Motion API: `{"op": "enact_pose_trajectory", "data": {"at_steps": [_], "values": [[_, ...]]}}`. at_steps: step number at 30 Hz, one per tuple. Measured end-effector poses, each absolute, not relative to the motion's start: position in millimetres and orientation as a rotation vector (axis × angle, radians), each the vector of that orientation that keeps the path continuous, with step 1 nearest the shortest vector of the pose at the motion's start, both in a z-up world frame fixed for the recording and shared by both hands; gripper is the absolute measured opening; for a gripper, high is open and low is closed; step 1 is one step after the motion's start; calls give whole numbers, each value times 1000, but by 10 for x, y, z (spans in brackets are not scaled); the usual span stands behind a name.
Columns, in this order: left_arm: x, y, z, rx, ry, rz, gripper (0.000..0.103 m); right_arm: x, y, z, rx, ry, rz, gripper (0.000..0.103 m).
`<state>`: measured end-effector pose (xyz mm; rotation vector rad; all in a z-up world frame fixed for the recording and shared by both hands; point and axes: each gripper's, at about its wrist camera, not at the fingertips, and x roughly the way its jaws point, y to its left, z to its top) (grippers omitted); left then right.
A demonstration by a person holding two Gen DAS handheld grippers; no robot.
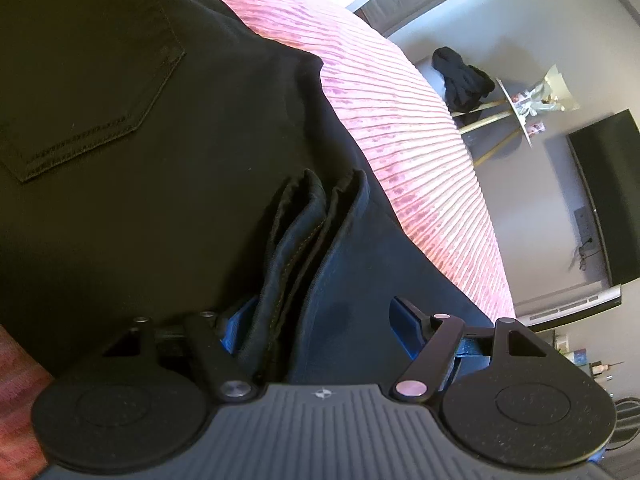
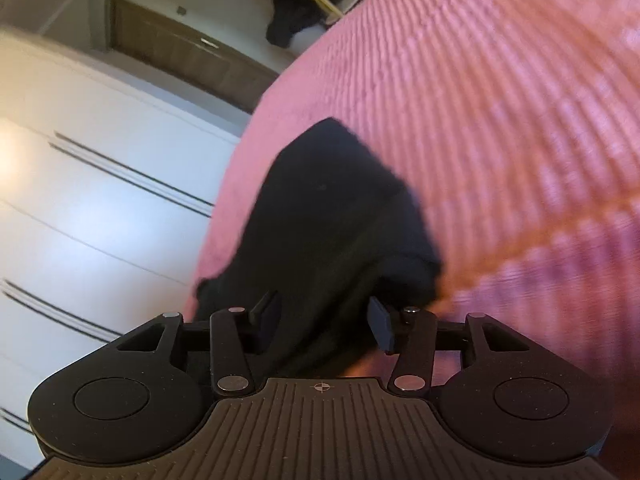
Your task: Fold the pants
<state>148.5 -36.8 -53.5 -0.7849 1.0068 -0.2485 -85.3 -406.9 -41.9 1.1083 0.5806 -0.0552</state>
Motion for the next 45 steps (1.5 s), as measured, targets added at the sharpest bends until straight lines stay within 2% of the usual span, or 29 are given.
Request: {"op": "enact_pose_trajectory", "data": {"at_steps": [1, 6, 10, 16, 17, 19, 21, 22, 26, 27, 32, 34, 35, 36, 37, 40, 42, 45], "values": [[1484, -360, -540, -792, 1005, -249, 72, -824, -4062, -442, 1097, 585, -80, 51], [1454, -276, -583, -831, 994, -253, 71, -801, -4118, -483, 1052, 561, -150, 15], [1406, -201, -613, -861, 975, -259, 68, -893, -4094, -361, 1011, 474, -79, 12], [1408, -209, -629, -849, 985, -262, 62, -886, -3981, -421, 882, 607, -154, 13], [1423, -213, -637, -846, 990, -264, 60, -884, -3955, -418, 868, 607, -149, 16], [1454, -203, -654, -858, 997, -267, 48, -859, -3925, -404, 862, 620, -124, 19], [1486, -191, -705, -889, 1020, -269, 20, -856, -3931, -393, 893, 631, -80, 26], [1491, -174, -733, -904, 1029, -267, 16, -880, -3909, -374, 900, 638, -57, 31], [1457, -154, -676, -907, 978, -299, 12, -936, -3748, -174, 824, 619, 86, 50], [1436, -179, -597, -870, 940, -313, 12, -961, -3708, -120, 808, 601, 139, 50], [1284, -291, -199, -688, 674, -393, 12, -1063, -3732, 25, 790, 473, 195, 53], [1310, -319, -187, -660, 680, -389, 15, -1081, -3810, -1, 799, 461, 125, 54], [1342, -319, -240, -667, 725, -365, 24, -1068, -3839, -27, 798, 470, 84, 54], [1387, -303, -318, -688, 783, -329, 37, -1067, -3861, -55, 794, 483, 37, 55], [1422, -265, -403, -719, 834, -289, 43, -1038, -3868, -73, 787, 497, -5, 55], [1418, -61, -564, -847, 879, -198, 45, -988, -3925, -166, 775, 551, -71, 47], [1364, 53, -581, -912, 856, -182, 56, -941, -3893, -187, 756, 558, -71, 44], [1265, 115, -526, -923, 806, -147, 60, -860, -3882, -231, 782, 542, -25, 40]]}}
